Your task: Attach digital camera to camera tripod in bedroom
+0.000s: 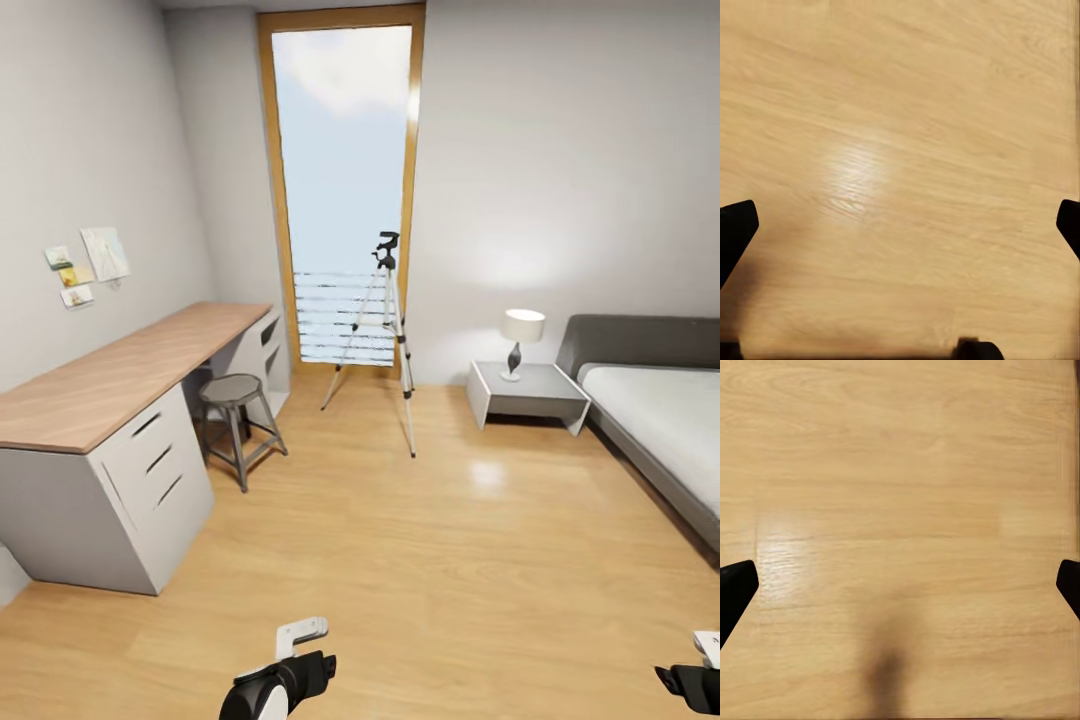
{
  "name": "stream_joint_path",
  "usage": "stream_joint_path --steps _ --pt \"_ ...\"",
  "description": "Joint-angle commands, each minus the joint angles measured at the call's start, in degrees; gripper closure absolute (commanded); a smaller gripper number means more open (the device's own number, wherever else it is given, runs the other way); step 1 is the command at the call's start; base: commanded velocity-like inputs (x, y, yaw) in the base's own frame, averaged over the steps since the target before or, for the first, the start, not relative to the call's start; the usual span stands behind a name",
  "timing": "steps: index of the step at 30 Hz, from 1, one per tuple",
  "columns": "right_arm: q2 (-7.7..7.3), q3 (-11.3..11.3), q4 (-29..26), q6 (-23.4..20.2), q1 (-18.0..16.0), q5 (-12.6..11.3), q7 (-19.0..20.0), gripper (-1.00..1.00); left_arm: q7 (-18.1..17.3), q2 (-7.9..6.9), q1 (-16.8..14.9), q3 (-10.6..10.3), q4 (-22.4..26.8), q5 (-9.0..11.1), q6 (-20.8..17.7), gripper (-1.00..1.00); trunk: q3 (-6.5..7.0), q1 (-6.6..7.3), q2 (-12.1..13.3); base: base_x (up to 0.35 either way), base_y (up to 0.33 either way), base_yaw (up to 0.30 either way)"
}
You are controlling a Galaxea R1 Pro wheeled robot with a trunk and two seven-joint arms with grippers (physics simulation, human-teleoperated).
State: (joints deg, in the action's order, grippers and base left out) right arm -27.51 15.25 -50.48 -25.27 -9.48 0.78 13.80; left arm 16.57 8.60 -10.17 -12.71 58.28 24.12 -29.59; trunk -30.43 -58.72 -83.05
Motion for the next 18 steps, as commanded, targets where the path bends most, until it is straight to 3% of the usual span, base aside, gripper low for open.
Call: stream_joint_path --steps 1,18 --pt "0.03 0.1 -0.1 -0.3 -0.1 0.1 0.3 -1.0 0.5 -0.03 0.0 -0.1 0.1 0.6 -0.1 -1.0 -0.09 -0.01 0.0 0.104 0.003 -0.247" --pt "0.09 0.1 -0.1 -0.3 -0.1 0.1 0.4 -1.0 0.9 -0.08 0.0 0.2 0.1 0.6 -0.1 -1.0 -0.6 -0.01 0.0 0.01 0.0 -0.247"
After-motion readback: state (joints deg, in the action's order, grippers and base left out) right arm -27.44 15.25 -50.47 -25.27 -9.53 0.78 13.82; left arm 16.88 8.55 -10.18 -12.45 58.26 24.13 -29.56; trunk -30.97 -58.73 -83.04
